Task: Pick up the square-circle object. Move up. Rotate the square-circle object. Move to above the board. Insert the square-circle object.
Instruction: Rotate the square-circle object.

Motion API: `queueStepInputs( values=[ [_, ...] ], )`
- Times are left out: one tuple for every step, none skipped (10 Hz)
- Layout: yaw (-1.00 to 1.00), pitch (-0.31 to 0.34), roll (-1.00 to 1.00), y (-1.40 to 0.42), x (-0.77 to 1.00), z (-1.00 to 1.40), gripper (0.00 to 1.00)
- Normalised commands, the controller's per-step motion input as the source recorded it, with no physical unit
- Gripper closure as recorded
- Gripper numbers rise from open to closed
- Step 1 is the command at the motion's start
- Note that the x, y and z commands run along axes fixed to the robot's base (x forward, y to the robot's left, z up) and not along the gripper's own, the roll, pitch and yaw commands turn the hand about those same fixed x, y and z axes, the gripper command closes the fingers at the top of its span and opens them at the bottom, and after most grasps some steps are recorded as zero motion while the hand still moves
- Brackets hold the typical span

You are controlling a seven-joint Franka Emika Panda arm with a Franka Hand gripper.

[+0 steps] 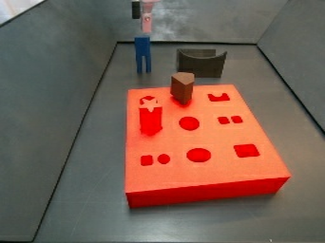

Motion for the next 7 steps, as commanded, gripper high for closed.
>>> queueStepInputs(
  values=[
    [1.0, 0.012, -0.01, -0.01, 0.01, 0.0, 0.0],
    [1.0, 0.012, -0.01, -0.01, 0.01, 0.0, 0.0],
    [1.0, 0.013, -0.01, -0.01, 0.01, 0.0, 0.0],
    [1.0, 0.014, -0.01, -0.01, 0.01, 0.0, 0.0],
    [1.0, 0.015, -0.01, -0.01, 0.01, 0.0, 0.0],
    [1.0, 0.016, -0.01, -0.01, 0.01, 0.0, 0.0],
    [1.0, 0.018, -0.01, -0.01, 0.01, 0.0, 0.0]
  ],
)
